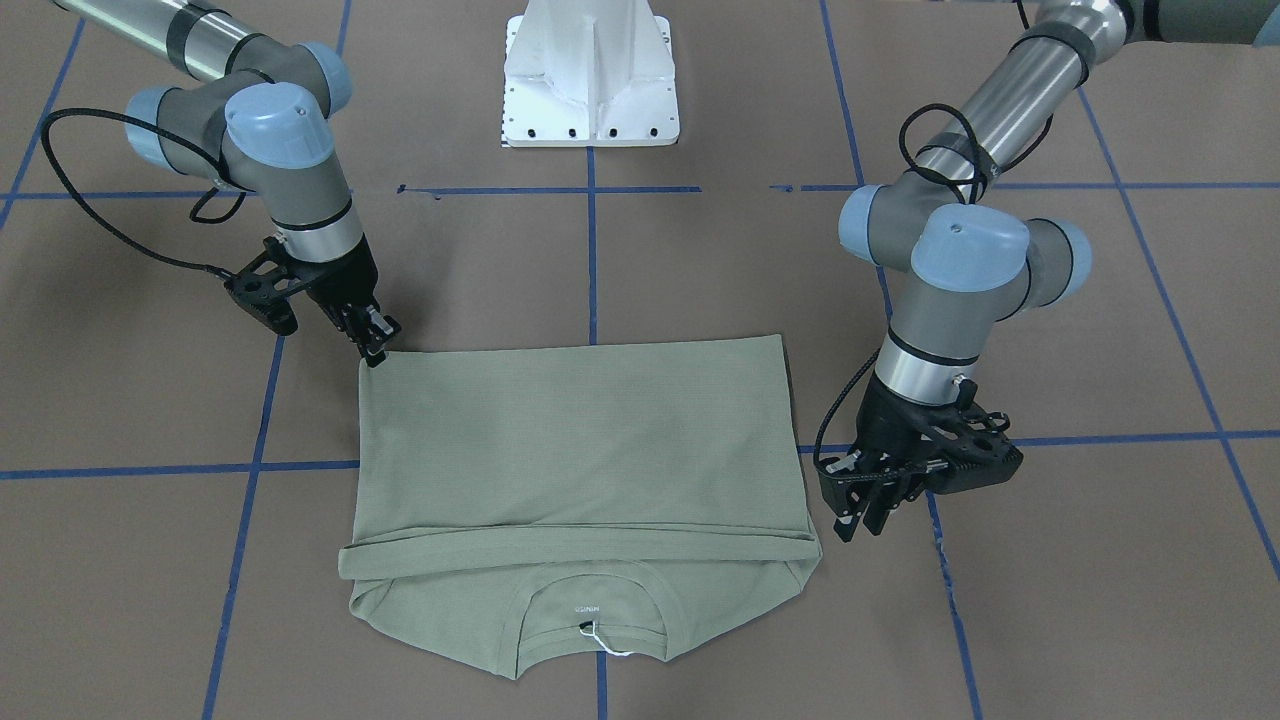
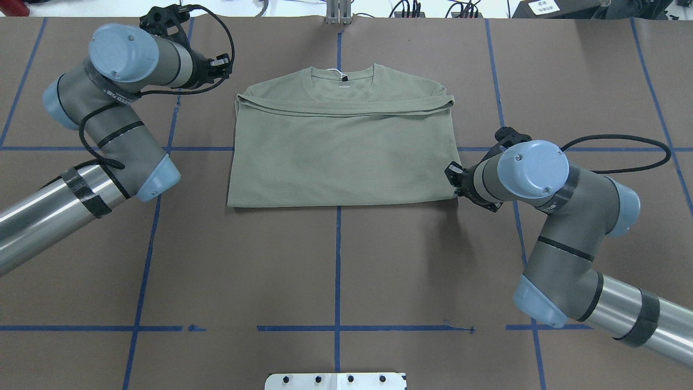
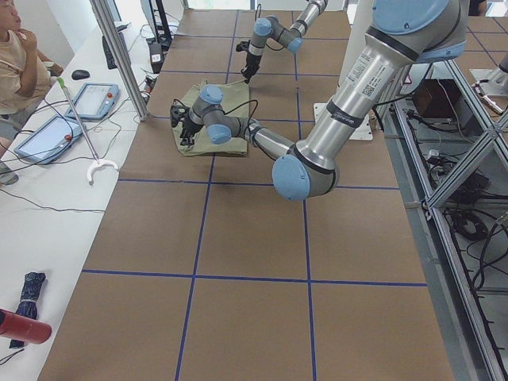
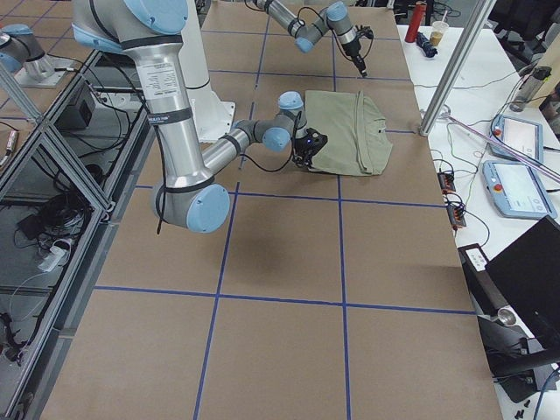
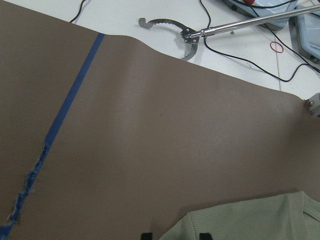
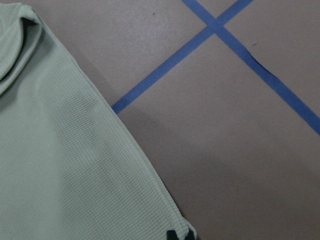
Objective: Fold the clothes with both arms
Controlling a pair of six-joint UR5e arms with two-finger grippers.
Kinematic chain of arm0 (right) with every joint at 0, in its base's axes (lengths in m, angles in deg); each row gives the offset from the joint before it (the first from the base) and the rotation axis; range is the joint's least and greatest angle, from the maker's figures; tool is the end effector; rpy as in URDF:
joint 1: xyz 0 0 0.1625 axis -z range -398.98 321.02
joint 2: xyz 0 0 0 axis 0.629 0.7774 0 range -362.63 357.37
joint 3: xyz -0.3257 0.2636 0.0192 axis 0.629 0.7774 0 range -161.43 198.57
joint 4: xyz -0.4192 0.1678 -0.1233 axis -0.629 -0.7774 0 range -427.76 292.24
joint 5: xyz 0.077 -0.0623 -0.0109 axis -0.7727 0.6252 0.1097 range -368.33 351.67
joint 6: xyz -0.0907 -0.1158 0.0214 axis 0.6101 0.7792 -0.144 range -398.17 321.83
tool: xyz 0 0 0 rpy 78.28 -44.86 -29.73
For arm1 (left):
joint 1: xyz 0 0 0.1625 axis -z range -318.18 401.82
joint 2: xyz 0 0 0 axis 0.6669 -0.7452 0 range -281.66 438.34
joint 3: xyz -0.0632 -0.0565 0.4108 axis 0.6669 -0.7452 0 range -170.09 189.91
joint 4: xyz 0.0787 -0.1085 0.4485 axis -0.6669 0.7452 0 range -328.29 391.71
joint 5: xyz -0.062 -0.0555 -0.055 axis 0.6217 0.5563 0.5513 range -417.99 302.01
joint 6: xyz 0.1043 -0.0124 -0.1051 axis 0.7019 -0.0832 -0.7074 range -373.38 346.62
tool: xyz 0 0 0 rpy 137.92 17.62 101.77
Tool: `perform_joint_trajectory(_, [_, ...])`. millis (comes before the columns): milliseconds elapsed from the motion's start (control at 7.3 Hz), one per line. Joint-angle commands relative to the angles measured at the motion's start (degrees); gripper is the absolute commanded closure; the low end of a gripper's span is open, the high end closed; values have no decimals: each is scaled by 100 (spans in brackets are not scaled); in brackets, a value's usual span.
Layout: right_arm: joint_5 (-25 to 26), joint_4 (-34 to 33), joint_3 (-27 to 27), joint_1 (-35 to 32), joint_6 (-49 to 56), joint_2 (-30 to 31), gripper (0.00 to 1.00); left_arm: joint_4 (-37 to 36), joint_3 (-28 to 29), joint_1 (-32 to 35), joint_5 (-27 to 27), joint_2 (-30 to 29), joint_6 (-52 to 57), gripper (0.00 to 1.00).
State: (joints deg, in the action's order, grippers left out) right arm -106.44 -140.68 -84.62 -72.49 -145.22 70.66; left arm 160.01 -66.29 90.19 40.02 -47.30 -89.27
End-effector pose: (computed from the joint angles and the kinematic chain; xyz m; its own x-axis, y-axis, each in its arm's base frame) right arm -0.5093 -0.4718 0.3680 0.4089 0.6189 0.6707 -0.6072 0.7331 -0.3063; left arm 0.4727 -0.7013 0.3232 0.4817 -0.1786 -0.8579 0.5593 0.8164 0.1441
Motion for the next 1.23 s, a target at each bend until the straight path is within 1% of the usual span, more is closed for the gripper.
perform_joint_trajectory(0, [-320,-64,-1064,203,-44,752,100,-7,-567,-11,216,274,-48,57])
perform_joint_trajectory(137, [-479,-65,-1724,570,-44,1357,100,-77,-1206,-20,967,582,-249,57])
perform_joint_trajectory(274, [-611,-73,-2209,1044,-148,1772,100,-103,-1848,-28,1609,915,-738,54])
perform_joint_trajectory(411, [-735,-73,-2475,1657,-506,1898,100,-199,-2298,-89,2016,1075,-1291,52])
perform_joint_trajectory(548, [-736,-204,-2617,2438,-727,1900,100,-226,-2520,-255,2229,1094,-1880,52])
perform_joint_trajectory(685, [-736,-553,-2792,2950,-790,1900,100,-227,-2792,-379,2231,1303,-2138,52])
perform_joint_trajectory(822, [-745,-966,-2898,3304,-791,1900,100,-235,-3055,-450,2248,1401,-2262,50])
perform_joint_trajectory(959, [-727,-1274,-2917,3525,-808,1900,38,-236,-3015,-459,2266,1411,-2351,50])
perform_joint_trajectory(1096, [-718,-1460,-2917,3449,-991,1882,0,-227,-2945,-712,2240,1411,-2360,50])
